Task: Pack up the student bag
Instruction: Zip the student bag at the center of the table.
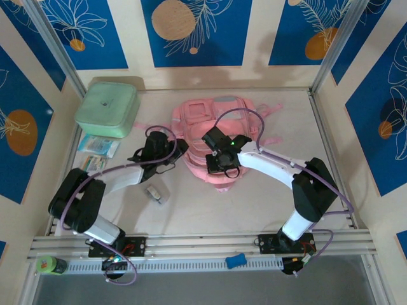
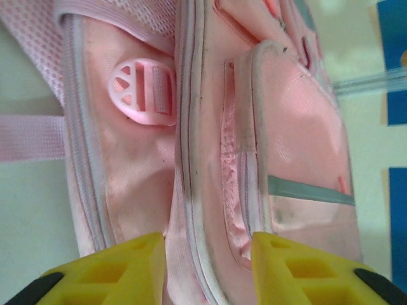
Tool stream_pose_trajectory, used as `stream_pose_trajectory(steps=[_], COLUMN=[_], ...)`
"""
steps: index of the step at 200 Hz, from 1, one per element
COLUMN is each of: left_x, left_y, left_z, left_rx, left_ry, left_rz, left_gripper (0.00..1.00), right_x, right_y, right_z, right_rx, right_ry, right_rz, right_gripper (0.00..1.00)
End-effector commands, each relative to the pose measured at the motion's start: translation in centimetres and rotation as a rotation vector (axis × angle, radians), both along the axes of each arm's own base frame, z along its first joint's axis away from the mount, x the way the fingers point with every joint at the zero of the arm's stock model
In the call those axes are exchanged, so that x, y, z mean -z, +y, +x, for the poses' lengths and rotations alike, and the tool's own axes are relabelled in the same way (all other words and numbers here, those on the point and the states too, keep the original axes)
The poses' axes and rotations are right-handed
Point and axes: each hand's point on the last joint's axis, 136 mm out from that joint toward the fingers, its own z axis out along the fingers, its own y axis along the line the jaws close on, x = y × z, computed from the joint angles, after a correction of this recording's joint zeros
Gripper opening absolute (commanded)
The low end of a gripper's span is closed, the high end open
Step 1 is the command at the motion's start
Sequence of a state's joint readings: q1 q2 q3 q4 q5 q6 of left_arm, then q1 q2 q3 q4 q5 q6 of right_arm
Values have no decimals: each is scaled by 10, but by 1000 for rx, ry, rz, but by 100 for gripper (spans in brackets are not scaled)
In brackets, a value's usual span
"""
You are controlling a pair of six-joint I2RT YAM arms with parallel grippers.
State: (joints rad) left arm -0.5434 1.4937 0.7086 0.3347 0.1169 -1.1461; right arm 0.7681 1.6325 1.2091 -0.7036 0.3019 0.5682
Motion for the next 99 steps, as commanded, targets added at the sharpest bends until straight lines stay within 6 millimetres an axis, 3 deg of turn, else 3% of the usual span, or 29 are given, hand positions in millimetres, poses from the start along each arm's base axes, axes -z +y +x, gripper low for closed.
stream_pose_trajectory(steps=[1, 47, 72, 99], left_x=[-10, 3, 3, 14], left_y=[-9, -36, -53, -48], left_z=[-12, -19, -18, -24], left_rx=[-66, -139, -138, -207], left_ry=[-12, 21, 24, 32], left_rz=[-52, -93, -78, -29], left_gripper=[45, 49, 46, 41], right_x=[-2, -4, -6, -7], right_y=[-1, -5, -2, -3], right_z=[-8, -3, -3, -2], right_rx=[-8, 20, 14, 20], right_ry=[29, 12, 10, 5], right_rz=[29, 39, 55, 53], right_gripper=[0, 0, 0, 0])
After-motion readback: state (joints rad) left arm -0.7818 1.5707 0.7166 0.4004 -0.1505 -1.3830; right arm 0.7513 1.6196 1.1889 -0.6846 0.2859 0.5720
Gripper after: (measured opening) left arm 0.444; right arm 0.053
